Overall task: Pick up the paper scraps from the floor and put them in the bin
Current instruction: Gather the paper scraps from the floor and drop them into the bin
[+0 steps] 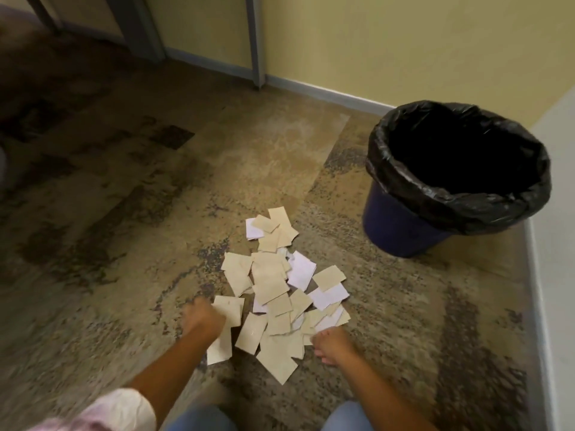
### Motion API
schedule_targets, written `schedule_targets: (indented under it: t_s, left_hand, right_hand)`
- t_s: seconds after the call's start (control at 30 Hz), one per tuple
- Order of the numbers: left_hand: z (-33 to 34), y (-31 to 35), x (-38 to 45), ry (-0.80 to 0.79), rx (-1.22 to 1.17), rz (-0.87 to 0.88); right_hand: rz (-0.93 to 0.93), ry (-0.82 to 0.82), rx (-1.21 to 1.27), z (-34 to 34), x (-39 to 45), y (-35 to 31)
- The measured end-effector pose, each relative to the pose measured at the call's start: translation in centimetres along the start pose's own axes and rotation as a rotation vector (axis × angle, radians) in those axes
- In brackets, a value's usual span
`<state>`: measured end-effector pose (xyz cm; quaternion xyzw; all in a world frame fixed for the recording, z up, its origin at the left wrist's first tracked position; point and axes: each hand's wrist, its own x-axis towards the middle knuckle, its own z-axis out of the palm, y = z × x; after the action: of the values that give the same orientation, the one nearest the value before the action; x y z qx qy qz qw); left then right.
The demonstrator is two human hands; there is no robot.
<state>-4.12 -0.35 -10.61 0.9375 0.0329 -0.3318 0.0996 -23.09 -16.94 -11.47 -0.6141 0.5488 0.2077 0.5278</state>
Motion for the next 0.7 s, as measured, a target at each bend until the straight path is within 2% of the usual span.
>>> schedule_targets:
  t_s: [0.03, 0.1, 0.27, 0.43, 0.57, 0.7]
  left_hand:
    - [0.6, -1.0, -0.1, -0.034, -0.078, -0.138]
    - [1.8, -2.2, -0.4, -0.114, -0.229, -0.294]
    - [3.5, -2.9, 0.4, -0.089, -0.545, -0.405]
    - [4.4, -2.7, 1.4, -0.222, -0.695, -0.369]
    - [4.8, -2.5, 0.7, -0.218, -0.577, -0.336]
    - [5.3, -2.4, -0.4, -0.284, -0.847, -0.286]
  right_hand:
    - [0.043, 0.013, -0.078, 0.6, 0.2, 0.1]
    - [0.138, 0.041, -0.046, 1.9, 0.6, 0.5]
    - [0.167, 0.008, 0.247, 5.1, 1.9, -0.2]
    - [0.173, -0.07, 0.345, 6.7, 1.8, -0.4]
    - [0.189, -0.053, 0.495, 6.9, 0.9, -0.4]
    - [0.177, -0.106, 0.586, 7.1, -0.4, -0.7]
